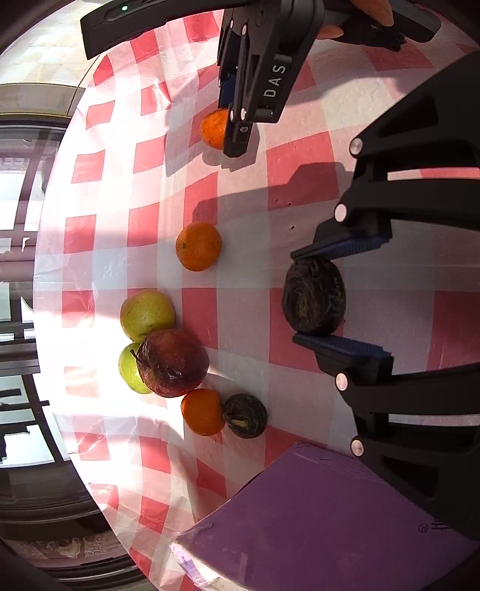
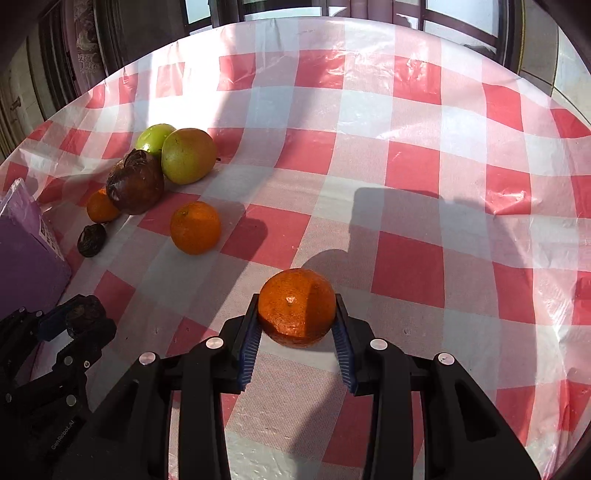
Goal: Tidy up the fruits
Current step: 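Carry the tangerine and dark fruit into the white box and release both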
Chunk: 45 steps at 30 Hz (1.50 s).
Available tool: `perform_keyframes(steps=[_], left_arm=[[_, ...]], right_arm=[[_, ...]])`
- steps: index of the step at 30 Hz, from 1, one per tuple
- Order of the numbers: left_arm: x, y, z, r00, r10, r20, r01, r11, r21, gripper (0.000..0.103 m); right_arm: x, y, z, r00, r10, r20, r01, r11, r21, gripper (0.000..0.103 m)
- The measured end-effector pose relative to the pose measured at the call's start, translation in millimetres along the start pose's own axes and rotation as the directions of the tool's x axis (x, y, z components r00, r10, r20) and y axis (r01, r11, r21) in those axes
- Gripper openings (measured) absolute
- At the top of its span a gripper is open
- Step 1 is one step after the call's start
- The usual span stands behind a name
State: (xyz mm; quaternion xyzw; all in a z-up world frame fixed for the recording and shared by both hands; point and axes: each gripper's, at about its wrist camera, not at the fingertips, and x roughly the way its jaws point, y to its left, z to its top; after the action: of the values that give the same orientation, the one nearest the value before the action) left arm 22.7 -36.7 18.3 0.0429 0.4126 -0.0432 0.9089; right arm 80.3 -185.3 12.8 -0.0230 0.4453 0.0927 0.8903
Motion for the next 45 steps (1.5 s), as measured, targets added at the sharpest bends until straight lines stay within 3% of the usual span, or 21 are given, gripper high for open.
perform_keyframes(steps=[6,12,21,27,34,38,41,45], left_arm=[[-40,-5,-20,0.999,-0.043,0.019,0.042,0.998,0.056,0.038],[-83,0,-27,0.998,-0.049,0.045,0.043,0.992,0.115,0.039],[-147,39,-23,0.994,-0.007,0.108,-0.008,0.99,0.139,0.039],[-182,90,-12,0.99,0.053,0.134,-0.069,0.99,0.121,0.039],[-181,166,-4,0.994,0.099,0.051,-0.103,0.992,0.071,0.039],[-160,210,-3,0.994,0.096,-0.059,-0.093,0.994,0.05,0.039],[-134,239,0,0.981,0.127,-0.147,-0.121,0.991,0.049,0.039],[-97,271,2,0.954,0.112,-0.279,-0.105,0.994,0.04,0.039]], right_arm=[[-37,10,-33,1.0,-0.015,0.006,0.015,1.0,-0.021,0.036],[-65,32,-42,1.0,-0.003,0.009,0.003,0.999,-0.052,0.036],[-141,96,-22,0.993,0.049,0.11,-0.025,0.978,-0.206,0.036],[-176,162,-11,0.976,0.16,0.147,-0.107,0.942,-0.317,0.036],[-185,233,-2,0.954,0.282,0.107,-0.216,0.886,-0.411,0.036],[-181,270,-3,0.938,0.343,0.055,-0.28,0.84,-0.465,0.036],[-169,294,-6,0.927,0.374,-0.011,-0.332,0.806,-0.49,0.036],[-145,327,-15,0.923,0.368,-0.113,-0.369,0.763,-0.53,0.036]])
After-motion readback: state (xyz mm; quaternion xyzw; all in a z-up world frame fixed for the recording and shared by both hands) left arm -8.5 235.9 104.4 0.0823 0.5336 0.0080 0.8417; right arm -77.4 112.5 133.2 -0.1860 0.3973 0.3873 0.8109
